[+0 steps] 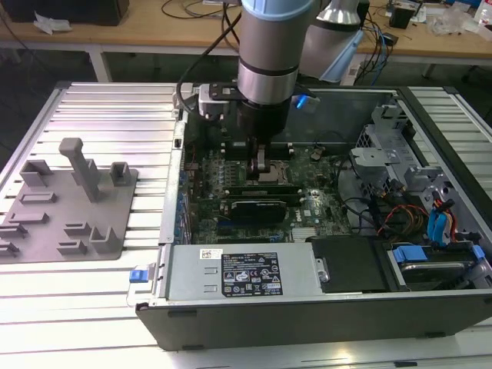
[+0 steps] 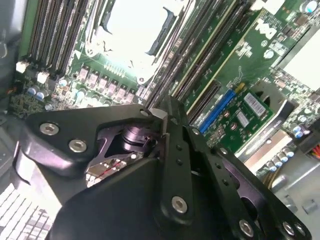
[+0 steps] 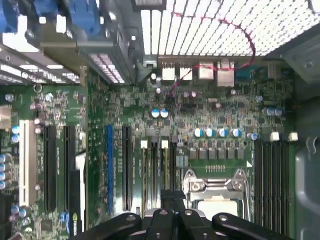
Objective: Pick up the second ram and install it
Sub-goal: 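Press down the second ram until it locks into place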
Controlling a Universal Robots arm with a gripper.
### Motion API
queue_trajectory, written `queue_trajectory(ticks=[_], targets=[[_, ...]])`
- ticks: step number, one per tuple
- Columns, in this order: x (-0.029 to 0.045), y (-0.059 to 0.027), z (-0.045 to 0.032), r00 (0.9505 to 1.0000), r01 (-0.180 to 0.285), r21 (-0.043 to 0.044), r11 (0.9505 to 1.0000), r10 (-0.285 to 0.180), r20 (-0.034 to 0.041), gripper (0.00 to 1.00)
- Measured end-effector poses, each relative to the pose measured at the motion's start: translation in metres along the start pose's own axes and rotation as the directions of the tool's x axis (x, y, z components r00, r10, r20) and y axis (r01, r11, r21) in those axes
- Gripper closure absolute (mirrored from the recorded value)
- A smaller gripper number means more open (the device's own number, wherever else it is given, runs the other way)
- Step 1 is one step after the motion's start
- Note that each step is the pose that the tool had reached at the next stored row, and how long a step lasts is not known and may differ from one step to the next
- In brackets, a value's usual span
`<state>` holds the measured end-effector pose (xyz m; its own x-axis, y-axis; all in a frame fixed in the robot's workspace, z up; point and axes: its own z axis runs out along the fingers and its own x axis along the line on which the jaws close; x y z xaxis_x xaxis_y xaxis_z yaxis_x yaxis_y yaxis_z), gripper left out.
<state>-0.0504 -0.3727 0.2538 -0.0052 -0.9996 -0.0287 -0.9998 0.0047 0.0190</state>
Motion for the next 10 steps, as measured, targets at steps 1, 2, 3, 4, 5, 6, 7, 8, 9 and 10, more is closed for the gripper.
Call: queue_trajectory(ticks=[1,2,3,4,5,6,7,8,9,10], targets=[[0.0,-0.0047,-0.0001,1.0,0.0,0.0001,1.0,0.0,0.0,0.92],[0.0,-0.0088,-0.0001,1.0,0.0,0.0001,1.0,0.0,0.0,0.92],[-0.0001,-0.0132,-0.0002,1.0,0.0,0.0,1.0,0.0,0.0,0.92],[0.0,-0.0176,-0.0003,1.0,0.0,0.0001,1.0,0.0,0.0001,0.92],[0.0,-0.0193,-0.0003,1.0,0.0,0.0001,1.0,0.0,0.0,0.92],[-0.0001,-0.0193,-0.0003,1.0,0.0,0.0001,1.0,0.0,0.0,0.92],[-0.0001,-0.0194,-0.0003,1.0,0.0,0.0001,1.0,0.0,0.0,0.92],[-0.0001,-0.0195,-0.0003,1.0,0.0,0.0001,1.0,0.0,0.0001,0.92],[-0.0001,-0.0195,-0.0003,1.0,0.0,0.0001,1.0,0.0,0.0001,0.92],[-0.0001,-0.0195,-0.0003,1.0,0.0,0.0001,1.0,0.0,0.0001,0.92]])
